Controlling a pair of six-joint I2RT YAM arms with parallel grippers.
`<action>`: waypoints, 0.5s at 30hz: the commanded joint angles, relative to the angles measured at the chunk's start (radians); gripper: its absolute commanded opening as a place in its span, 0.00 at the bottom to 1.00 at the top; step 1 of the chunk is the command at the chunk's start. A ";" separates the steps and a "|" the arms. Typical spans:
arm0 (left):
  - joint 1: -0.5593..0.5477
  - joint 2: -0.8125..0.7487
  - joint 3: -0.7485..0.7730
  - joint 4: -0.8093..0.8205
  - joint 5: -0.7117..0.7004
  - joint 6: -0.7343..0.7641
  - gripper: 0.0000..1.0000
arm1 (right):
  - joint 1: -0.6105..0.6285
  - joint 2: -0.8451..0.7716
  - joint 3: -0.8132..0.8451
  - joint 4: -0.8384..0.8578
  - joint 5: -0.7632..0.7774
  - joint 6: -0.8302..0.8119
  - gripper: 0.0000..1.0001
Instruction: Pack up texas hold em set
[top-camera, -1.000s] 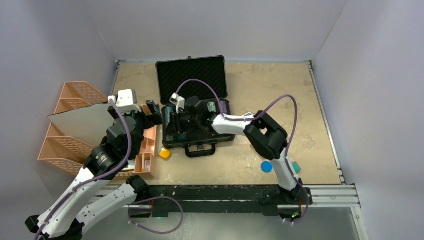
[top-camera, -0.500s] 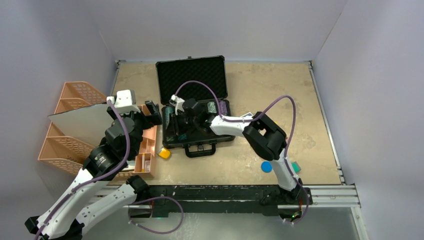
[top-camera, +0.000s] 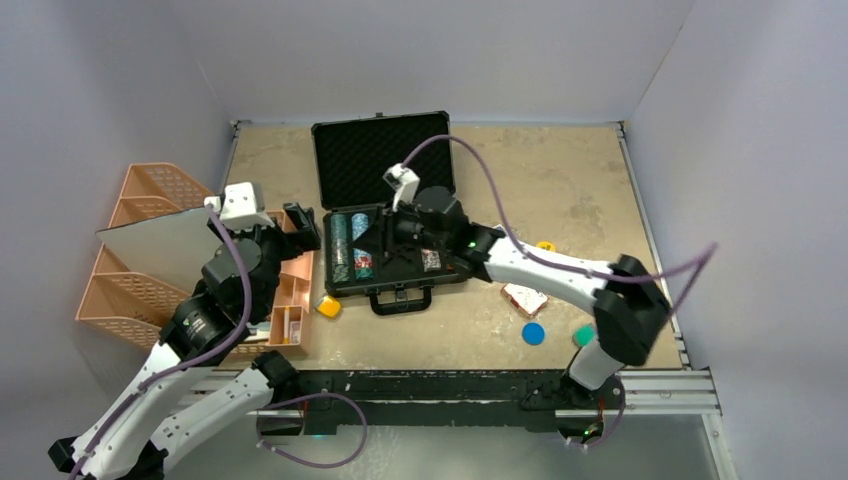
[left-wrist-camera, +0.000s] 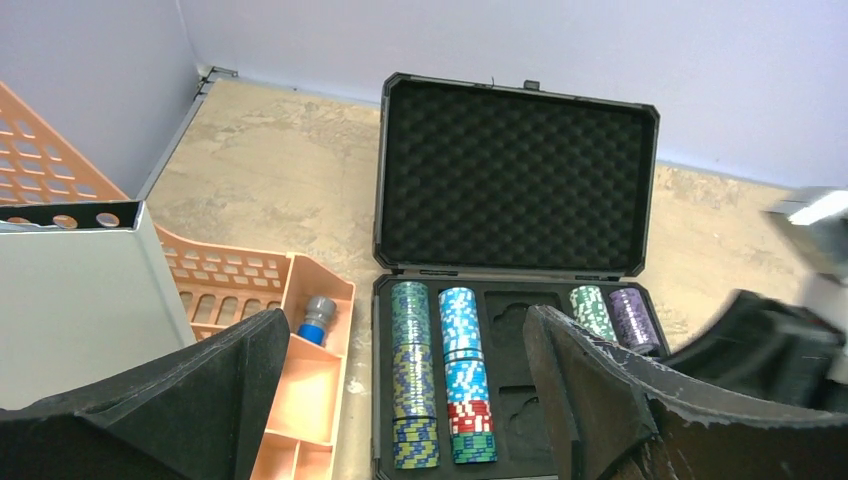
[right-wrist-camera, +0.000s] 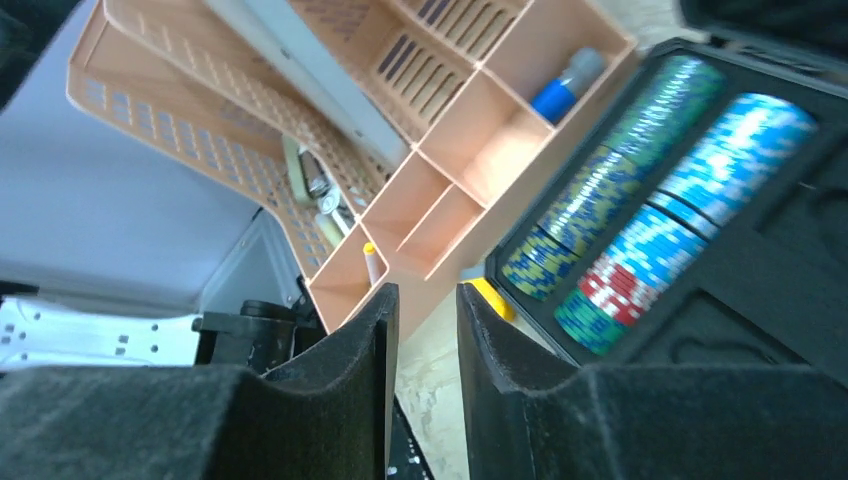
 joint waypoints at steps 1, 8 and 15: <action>0.006 -0.033 0.000 0.022 0.018 -0.007 0.93 | -0.002 -0.203 -0.085 -0.265 0.333 0.016 0.32; 0.006 -0.027 -0.002 0.011 0.112 -0.021 0.93 | -0.003 -0.489 -0.253 -0.621 0.672 0.004 0.45; 0.006 0.016 0.021 0.020 0.150 -0.028 0.93 | -0.028 -0.586 -0.325 -0.856 0.911 0.045 0.80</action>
